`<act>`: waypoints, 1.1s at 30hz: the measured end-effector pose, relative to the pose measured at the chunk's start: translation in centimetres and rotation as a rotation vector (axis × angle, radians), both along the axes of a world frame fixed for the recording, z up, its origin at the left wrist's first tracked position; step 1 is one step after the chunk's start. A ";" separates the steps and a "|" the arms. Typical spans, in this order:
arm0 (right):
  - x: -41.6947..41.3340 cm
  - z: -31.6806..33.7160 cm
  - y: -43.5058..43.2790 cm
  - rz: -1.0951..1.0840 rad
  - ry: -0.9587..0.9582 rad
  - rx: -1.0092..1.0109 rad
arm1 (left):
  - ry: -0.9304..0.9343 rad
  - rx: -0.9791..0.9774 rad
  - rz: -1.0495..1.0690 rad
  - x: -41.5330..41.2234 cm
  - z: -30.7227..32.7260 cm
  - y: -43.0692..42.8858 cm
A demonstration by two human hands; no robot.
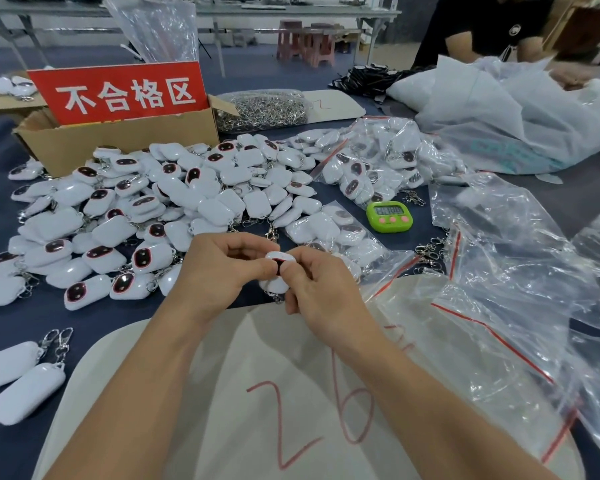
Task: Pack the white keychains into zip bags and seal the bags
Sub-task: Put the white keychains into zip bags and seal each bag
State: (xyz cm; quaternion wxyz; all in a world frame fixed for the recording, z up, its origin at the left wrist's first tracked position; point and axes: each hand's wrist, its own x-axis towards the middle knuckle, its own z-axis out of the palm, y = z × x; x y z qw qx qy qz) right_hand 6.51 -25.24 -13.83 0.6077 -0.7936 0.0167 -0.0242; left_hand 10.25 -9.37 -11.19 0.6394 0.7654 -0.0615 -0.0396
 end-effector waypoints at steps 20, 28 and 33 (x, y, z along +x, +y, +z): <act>0.2 0.5 0.0 0.030 0.031 0.103 | 0.184 -0.312 0.058 -0.2 0.4 -1.0; 0.2 0.2 0.5 0.038 0.073 0.197 | 0.159 -0.141 -0.211 -0.4 0.4 -0.8; 0.2 0.4 0.9 0.016 0.028 0.021 | 0.257 -0.201 -0.135 -0.1 0.4 -0.6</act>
